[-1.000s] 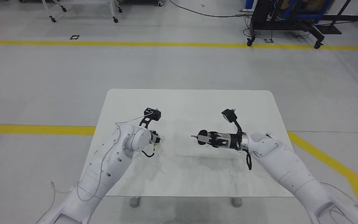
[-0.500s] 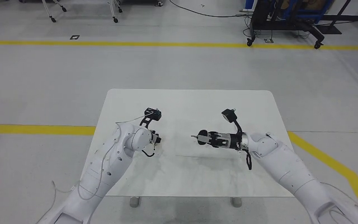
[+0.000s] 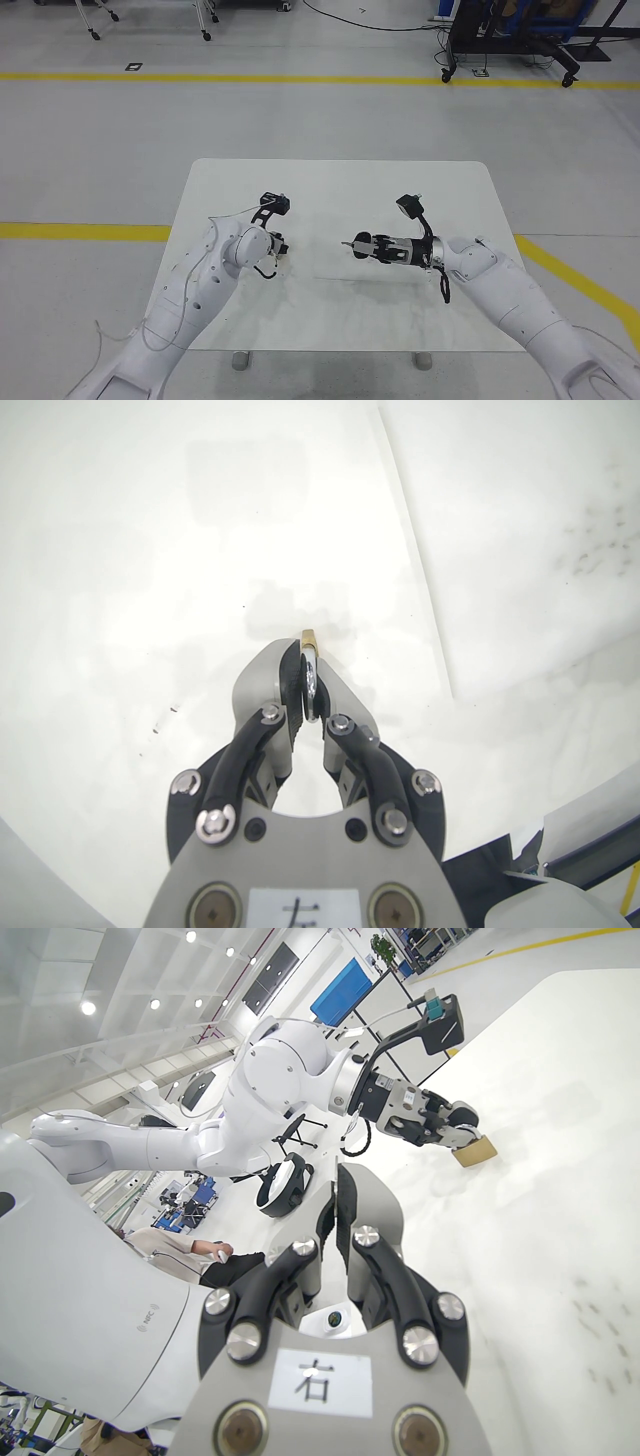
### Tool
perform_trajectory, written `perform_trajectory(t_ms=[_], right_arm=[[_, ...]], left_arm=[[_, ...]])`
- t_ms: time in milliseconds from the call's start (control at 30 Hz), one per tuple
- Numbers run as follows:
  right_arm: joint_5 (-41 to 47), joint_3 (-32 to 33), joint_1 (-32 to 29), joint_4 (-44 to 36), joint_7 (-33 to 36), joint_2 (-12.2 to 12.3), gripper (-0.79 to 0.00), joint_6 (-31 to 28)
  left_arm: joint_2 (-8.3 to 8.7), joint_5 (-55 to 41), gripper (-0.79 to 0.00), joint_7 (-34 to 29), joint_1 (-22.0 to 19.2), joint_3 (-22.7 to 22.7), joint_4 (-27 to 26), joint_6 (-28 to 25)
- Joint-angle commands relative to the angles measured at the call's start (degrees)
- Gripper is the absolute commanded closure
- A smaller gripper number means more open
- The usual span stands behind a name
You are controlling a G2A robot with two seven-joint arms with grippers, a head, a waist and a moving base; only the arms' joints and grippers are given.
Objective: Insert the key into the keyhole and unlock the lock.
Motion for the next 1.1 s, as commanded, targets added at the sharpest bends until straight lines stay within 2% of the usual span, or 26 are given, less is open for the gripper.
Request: perform_trajectory(t_ms=[0, 100, 233, 367, 567, 633, 767, 867, 967, 1067], right_arm=[[0.0, 0.0, 0.0, 0.0, 0.0, 0.0, 0.000, 0.0], [0.0, 0.0, 0.0, 0.0, 0.0, 0.0, 0.000, 0.0], [0.0, 0.0, 0.0, 0.0, 0.0, 0.0, 0.000, 0.0], [0.0, 0.0, 0.0, 0.0, 0.0, 0.0, 0.000, 0.0], [0.0, 0.0, 0.0, 0.0, 0.0, 0.0, 0.000, 0.0], [0.0, 0.0, 0.0, 0.0, 0.0, 0.0, 0.000, 0.0], [1.2, 0.7, -1.1, -0.8, -6.5, -0.7, 0.000, 0.9], [1.8, 0.6, -1.2, 0.4, -12.4, -1.8, 0.000, 0.2], [0.8, 0.2, -0.7, 1.6, -16.8, -3.1, 0.000, 0.0], [-0.8, 0.1, -0.2, 2.8, -19.4, -4.1, 0.000, 0.0]], left_arm=[[0.00, 0.3, 0.000, 0.7, 0.0, -0.2, -0.3, 0.0], [0.08, -1.1, 0.000, 4.8, 0.8, -1.8, -1.7, 0.1], [0.38, -7.8, 0.000, 13.1, 3.8, -6.2, -5.8, -1.4], [1.08, -14.4, 0.000, 20.3, 8.0, -10.8, -10.6, -9.3], [1.05, -15.0, 0.000, 20.7, 8.2, -10.9, -10.8, -9.4], [0.70, -22.4, 0.000, 23.7, 9.7, -11.5, -11.1, -10.8], [-0.28, -40.4, 0.000, 25.8, 10.1, -12.1, -6.2, -15.2], [-1.22, -51.2, 0.000, 24.7, 8.9, -10.6, -1.5, -19.2], [-2.00, -56.3, 0.000, 22.5, 6.6, -8.6, 3.3, -21.8], [-2.58, -57.2, 0.000, 21.0, 4.6, -6.6, 6.4, -23.2]])
